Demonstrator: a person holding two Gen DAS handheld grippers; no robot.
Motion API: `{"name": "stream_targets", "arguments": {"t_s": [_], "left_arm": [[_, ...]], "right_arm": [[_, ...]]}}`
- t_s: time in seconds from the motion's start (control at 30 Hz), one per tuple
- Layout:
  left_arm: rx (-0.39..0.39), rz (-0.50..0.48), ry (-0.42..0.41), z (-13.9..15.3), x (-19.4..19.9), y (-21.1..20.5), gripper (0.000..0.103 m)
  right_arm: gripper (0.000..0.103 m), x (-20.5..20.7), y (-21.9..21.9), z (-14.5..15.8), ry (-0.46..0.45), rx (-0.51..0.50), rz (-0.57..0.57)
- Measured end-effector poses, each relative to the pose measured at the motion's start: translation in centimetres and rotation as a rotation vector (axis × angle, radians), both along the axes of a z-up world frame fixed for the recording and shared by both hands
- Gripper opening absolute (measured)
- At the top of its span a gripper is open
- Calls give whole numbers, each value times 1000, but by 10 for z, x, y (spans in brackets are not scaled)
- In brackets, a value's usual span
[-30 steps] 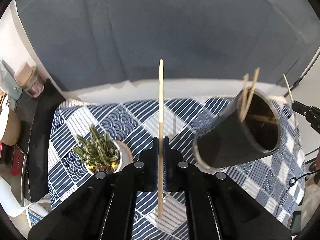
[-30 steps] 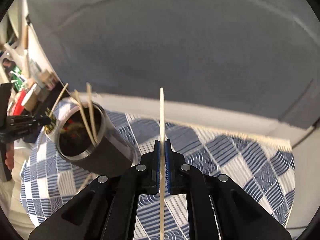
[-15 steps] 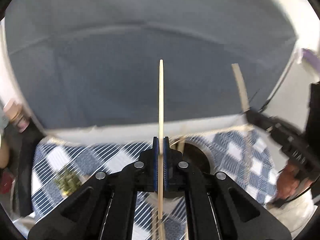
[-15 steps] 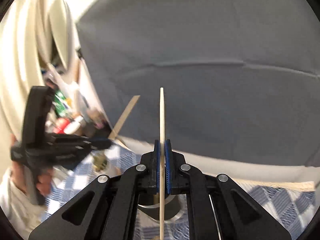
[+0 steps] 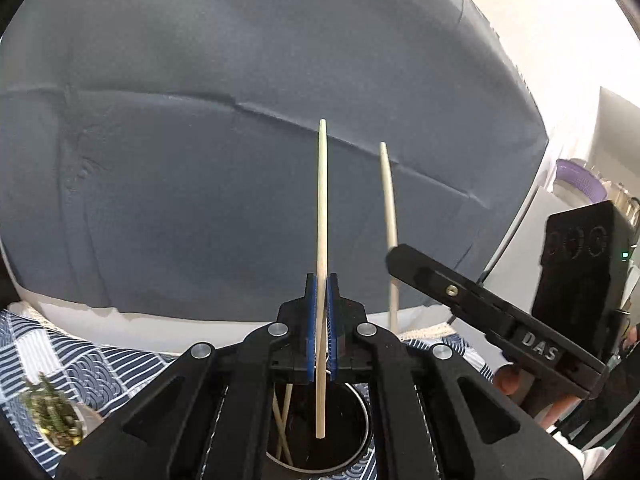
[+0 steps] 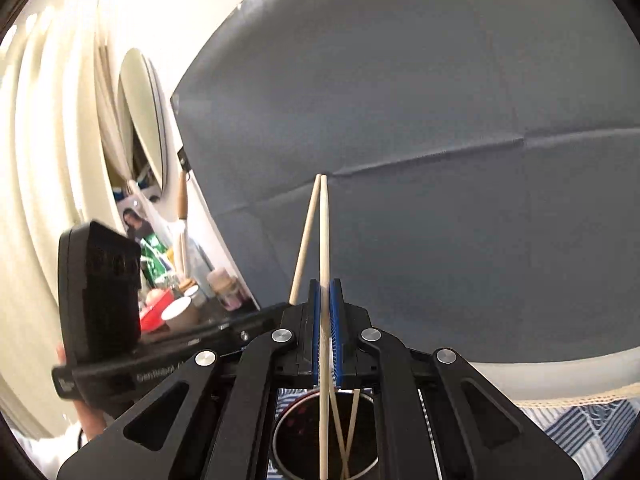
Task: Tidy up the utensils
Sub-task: 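Drop the sticks into the black cup and open both tools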
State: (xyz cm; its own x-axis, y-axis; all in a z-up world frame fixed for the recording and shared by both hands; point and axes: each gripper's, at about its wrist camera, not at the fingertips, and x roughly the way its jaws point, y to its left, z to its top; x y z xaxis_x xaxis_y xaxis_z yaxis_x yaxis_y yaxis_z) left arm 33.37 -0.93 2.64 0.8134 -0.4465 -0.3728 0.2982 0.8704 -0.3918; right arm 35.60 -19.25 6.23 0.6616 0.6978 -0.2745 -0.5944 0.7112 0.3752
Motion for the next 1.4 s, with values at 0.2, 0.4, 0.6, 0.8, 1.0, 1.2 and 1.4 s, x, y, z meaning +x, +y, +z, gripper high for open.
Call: {"name": "stream_targets", "arguments": {"t_s": [0.2,0.4,0.6,0.8,1.0,1.2,1.4], "left_arm": [[-19,26,-16,-32,-2,0,5],[30,8,7,-53,-12,-9,5],[32,2,57,-58,-19,-12,5],[80,10,76,-54,-31,-2,5],[119,45,87,-38,-48,7,19],[142,69,95,-28,-65,23,48],[205,74,141,-27,-80,42,86]], "right_arm": [[5,8,-1,-24,18,57,-1],[5,1,0,-52,55,36,14],[5,-8,8,-65,93,-30,16],[8,-15,5,-65,112,-85,7],[9,-24,0,-48,110,-122,-19],[48,-46,-5,-31,97,-184,-88],[81,-76,-17,-27,136,-219,-193]]}}
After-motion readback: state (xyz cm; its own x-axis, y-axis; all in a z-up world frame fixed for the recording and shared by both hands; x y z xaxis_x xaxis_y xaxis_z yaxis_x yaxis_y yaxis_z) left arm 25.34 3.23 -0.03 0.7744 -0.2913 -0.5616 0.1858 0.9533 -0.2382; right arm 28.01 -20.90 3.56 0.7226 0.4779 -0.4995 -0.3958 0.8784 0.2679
